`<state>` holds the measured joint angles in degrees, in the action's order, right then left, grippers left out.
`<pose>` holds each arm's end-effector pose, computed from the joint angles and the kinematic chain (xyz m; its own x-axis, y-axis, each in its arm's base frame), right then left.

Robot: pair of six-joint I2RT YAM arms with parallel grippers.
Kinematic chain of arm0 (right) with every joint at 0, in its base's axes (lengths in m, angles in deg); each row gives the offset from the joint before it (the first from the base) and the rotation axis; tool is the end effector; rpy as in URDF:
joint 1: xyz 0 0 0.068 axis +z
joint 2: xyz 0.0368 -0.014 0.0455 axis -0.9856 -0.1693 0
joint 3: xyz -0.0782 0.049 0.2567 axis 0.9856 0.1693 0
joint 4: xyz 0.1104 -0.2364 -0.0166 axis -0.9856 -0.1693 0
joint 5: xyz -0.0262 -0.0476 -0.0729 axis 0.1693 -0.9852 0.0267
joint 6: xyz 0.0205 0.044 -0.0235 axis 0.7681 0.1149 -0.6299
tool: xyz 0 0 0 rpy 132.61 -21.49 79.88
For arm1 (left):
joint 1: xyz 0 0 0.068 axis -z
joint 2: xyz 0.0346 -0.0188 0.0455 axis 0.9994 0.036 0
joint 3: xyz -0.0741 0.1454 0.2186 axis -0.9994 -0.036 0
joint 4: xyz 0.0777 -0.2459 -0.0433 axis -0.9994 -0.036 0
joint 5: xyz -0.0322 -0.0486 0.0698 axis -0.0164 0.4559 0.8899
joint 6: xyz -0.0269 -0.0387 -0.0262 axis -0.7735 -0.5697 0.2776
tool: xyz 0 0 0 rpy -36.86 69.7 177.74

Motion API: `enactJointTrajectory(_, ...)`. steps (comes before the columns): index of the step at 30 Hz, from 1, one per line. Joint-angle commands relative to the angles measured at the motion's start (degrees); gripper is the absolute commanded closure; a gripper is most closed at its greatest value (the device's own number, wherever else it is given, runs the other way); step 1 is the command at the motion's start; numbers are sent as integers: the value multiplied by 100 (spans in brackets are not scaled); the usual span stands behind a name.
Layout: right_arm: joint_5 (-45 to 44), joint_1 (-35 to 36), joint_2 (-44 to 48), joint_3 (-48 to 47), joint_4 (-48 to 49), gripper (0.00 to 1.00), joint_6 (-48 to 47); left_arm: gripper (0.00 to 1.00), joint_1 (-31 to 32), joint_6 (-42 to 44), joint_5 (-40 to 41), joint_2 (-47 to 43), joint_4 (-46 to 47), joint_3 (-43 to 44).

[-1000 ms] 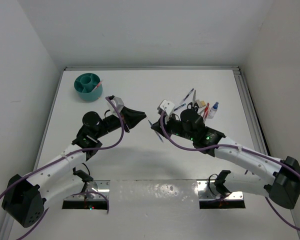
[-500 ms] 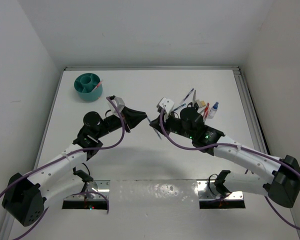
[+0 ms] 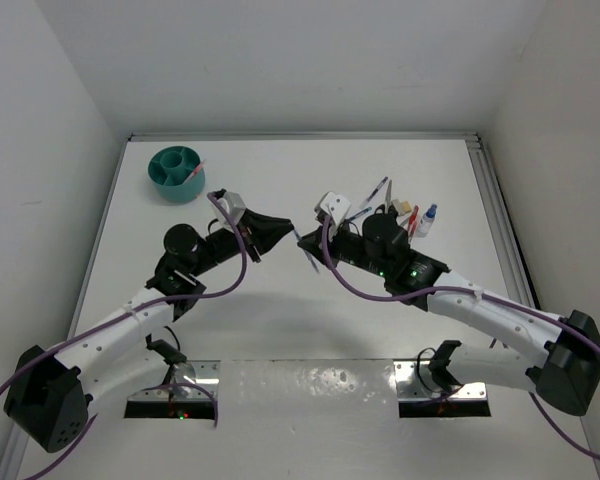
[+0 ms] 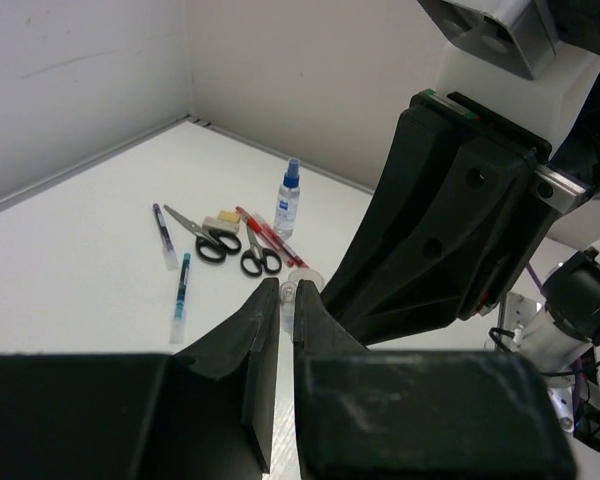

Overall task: Sort the stationery into containers
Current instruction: Close the pen cap on the pen.

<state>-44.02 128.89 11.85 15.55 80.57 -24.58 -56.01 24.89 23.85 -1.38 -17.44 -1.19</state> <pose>0.1714 0.2012 0.2973 -0.2116 -0.0954 -0.9727 -0.8064 0.5793 0.1186 0.1769 -0.1305 0.3040 -0.0029 -0.1734 -0.9849 0.8773 0.4723 -0.0857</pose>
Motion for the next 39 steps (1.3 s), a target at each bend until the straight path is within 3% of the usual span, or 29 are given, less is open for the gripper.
enactJointTrajectory(1, 81, 49, 147, -191, 865, 100, -79, 100, 77, -245, -104, 41, 505, 4)
enactJointTrajectory(7, 292, 49, 244, -402, 892, 100, -273, 100, 77, -158, -675, 164, 595, 118)
enactJointTrajectory(17, 328, 145, 358, -648, 769, 100, -510, 100, 86, 588, -341, 287, -574, 408)
enactJointTrajectory(24, 170, 286, 323, -622, 1058, 100, -510, 100, 192, 1880, -175, 384, -1233, 207)
enactJointTrajectory(31, -32, 383, 314, -437, 1621, 100, -510, 100, 174, 1793, -596, 392, -1023, -31)
enactJointTrajectory(39, -33, 418, 323, -323, 2034, 100, -352, 100, 69, 2074, -508, 489, -1181, -242)
